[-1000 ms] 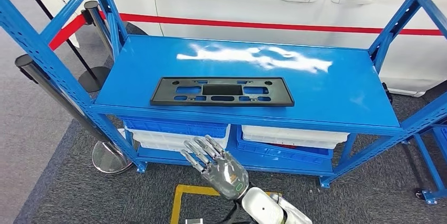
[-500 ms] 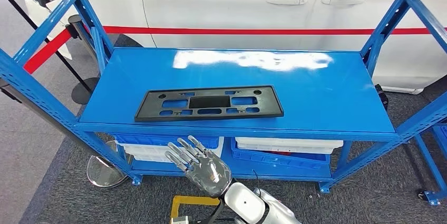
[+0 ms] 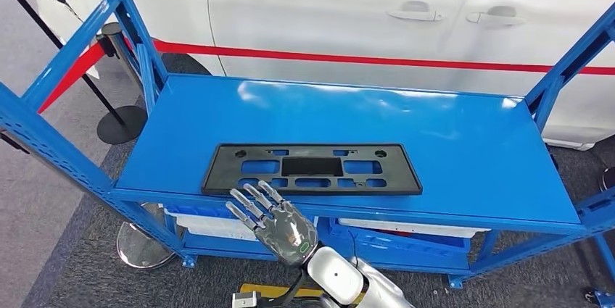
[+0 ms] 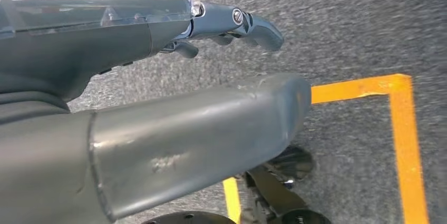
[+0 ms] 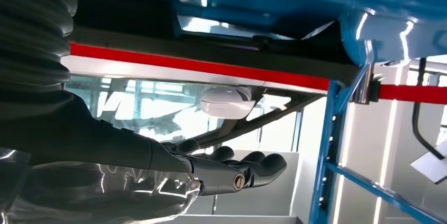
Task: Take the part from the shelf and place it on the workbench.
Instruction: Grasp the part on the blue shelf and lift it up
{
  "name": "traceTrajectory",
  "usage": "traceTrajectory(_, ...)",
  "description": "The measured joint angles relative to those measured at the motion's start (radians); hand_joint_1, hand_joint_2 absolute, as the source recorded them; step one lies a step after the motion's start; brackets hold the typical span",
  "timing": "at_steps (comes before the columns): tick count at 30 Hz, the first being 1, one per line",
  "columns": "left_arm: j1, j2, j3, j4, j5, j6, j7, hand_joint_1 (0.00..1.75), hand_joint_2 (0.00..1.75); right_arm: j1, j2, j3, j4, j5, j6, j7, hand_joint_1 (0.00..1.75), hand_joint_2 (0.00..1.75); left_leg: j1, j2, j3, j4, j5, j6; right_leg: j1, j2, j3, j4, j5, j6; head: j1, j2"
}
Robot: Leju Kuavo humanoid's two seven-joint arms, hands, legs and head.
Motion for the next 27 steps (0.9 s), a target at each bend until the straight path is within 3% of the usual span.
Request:
traceTrajectory(2, -0.002, -0.002, -0.001, 0.0, 0.0, 0.0, 0.001, 0.0, 0.0, 0.001, -0.001, -0.008, 0.0, -0.007, 0.001, -0.003, 0.0, 1.75, -0.005, -0.001, 0.023, 0.0, -0.02, -0.006, 0.018, 0.004, 0.014, -0.112, 0.11, -0.028, 0.0, 0.0)
traceTrajectory(3, -0.003, -0.003, -0.002, 0.0, 0.0, 0.001, 0.002, 0.0, 0.0, 0.002, -0.001, -0.012, 0.0, -0.01, 0.002, -0.005, 0.0, 1.75, -0.006, -0.002, 0.029, -0.001, -0.029, -0.011, 0.024, 0.004, 0.018, -0.144, 0.143, -0.036, 0.001, 0.0)
traceTrajectory(7, -0.005, 0.0, -0.008, 0.001, -0.002, 0.009, 0.008, 0.0, 0.0, 0.003, 0.002, -0.024, -0.006, -0.028, 0.006, -0.013, 0.0, 1.75, -0.007, 0.001, 0.032, 0.036, -0.031, -0.03, 0.02, 0.005, 0.046, -0.176, 0.144, -0.049, 0.0, 0.0)
traceTrajectory(9, -0.007, 0.001, -0.013, 0.002, -0.003, 0.01, 0.01, 0.0, 0.0, 0.003, 0.005, -0.032, -0.008, -0.038, 0.01, -0.015, 0.0, 1.75, -0.003, 0.003, -0.014, 0.123, -0.06, -0.044, 0.013, 0.003, 0.066, -0.186, 0.137, -0.054, -0.002, 0.0)
traceTrajectory(11, -0.008, 0.002, -0.019, 0.002, -0.003, 0.01, 0.01, 0.0, 0.0, 0.004, 0.007, -0.039, -0.008, -0.043, 0.014, -0.013, 0.0, 1.75, 0.005, 0.004, -0.085, 0.229, -0.11, -0.058, 0.011, 0.003, 0.076, -0.187, 0.126, -0.056, -0.003, 0.0)
traceTrajectory(12, -0.007, 0.003, -0.021, 0.002, -0.003, 0.009, 0.01, 0.0, 0.0, 0.004, 0.007, -0.044, -0.007, -0.041, 0.018, -0.01, 0.0, 1.75, 0.01, 0.004, -0.111, 0.256, -0.123, -0.063, 0.01, 0.005, 0.081, -0.187, 0.121, -0.054, -0.003, 0.0)
traceTrajectory(13, -0.006, 0.005, -0.023, 0.002, -0.003, 0.009, 0.01, 0.0, 0.0, 0.004, 0.006, -0.05, -0.006, -0.04, 0.023, -0.004, 0.0, 1.75, 0.013, 0.004, -0.124, 0.253, -0.112, -0.067, 0.008, 0.006, 0.086, -0.185, 0.116, -0.052, -0.003, 0.0)
traceTrajectory(14, -0.005, 0.006, -0.025, 0.003, -0.004, 0.009, 0.01, 0.0, 0.0, 0.001, 0.006, -0.059, -0.003, -0.037, 0.031, 0.005, 0.0, 1.75, 0.016, 0.004, -0.122, 0.216, -0.077, -0.07, 0.005, 0.008, 0.092, -0.183, 0.11, -0.048, -0.003, 0.0)
traceTrajectory(16, -0.005, 0.009, -0.03, 0.004, -0.005, 0.007, 0.01, 0.0, 0.0, -0.011, 0.006, -0.083, 0.009, -0.027, 0.05, 0.025, 0.0, 1.75, 0.02, 0.004, -0.091, 0.094, 0.011, -0.077, -0.001, 0.009, 0.1, -0.174, 0.098, -0.036, -0.003, 0.0)
traceTrajectory(17, -0.006, 0.009, -0.034, 0.004, -0.005, 0.006, 0.01, 0.0, 0.0, -0.021, 0.005, -0.097, 0.019, -0.02, 0.059, 0.034, 0.0, 1.75, 0.019, 0.005, -0.079, 0.047, 0.03, -0.074, -0.002, 0.009, 0.1, -0.169, 0.094, -0.03, -0.005, 0.0)
traceTrajectory(18, -0.007, 0.01, -0.039, 0.005, -0.005, 0.004, 0.009, 0.0, 0.0, -0.032, 0.004, -0.111, 0.03, -0.012, 0.068, 0.041, 0.0, 1.75, 0.016, 0.004, -0.074, 0.021, 0.041, -0.065, -0.001, 0.009, 0.097, -0.166, 0.092, -0.024, -0.006, 0.0)
traceTrajectory(21, -0.008, 0.01, -0.053, 0.005, -0.004, -0.001, 0.009, 0.0, 0.0, -0.064, 0.0, -0.154, 0.069, 0.013, 0.095, 0.064, 0.0, 1.75, 0.014, 0.004, -0.074, 0.012, 0.052, -0.032, 0.001, 0.008, 0.093, -0.163, 0.088, -0.008, -0.006, 0.0)
traceTrajectory(22, -0.007, 0.01, -0.057, 0.005, -0.003, -0.002, 0.009, 0.0, 0.0, -0.076, -0.002, -0.168, 0.082, 0.023, 0.105, 0.073, 0.09, 1.75, 0.016, 0.005, -0.074, 0.01, 0.055, -0.024, 0.0, 0.007, 0.09, -0.155, 0.081, -0.003, -0.004, 0.0)
traceTrajectory(24, -0.009, 0.011, -0.067, 0.005, -0.003, -0.003, 0.01, 0.0, 0.0, -0.103, -0.005, -0.194, 0.111, 0.044, 0.13, 0.092, 0.88, 1.75, 0.018, 0.007, -0.073, 0.006, 0.06, -0.012, -0.004, 0.005, 0.057, -0.084, 0.037, 0.008, -0.001, 0.0)
traceTrajectory(26, -0.01, 0.013, -0.075, 0.005, -0.003, -0.006, 0.011, 0.0, 0.0, -0.131, -0.013, -0.213, 0.149, 0.058, 0.174, 0.118, 1.66, 1.75, 0.017, 0.007, -0.074, 0.005, 0.059, -0.007, -0.007, 0.003, -0.008, 0.049, -0.022, 0.016, 0.003, 0.0)
traceTrajectory(27, -0.009, 0.014, -0.078, 0.005, -0.003, -0.007, 0.011, 0.0, 0.0, -0.146, -0.018, -0.22, 0.168, 0.061, 0.199, 0.129, 1.71, 1.75, 0.016, 0.007, -0.074, 0.005, 0.059, -0.006, -0.009, 0.002, -0.034, 0.099, -0.036, 0.018, 0.003, 0.0)
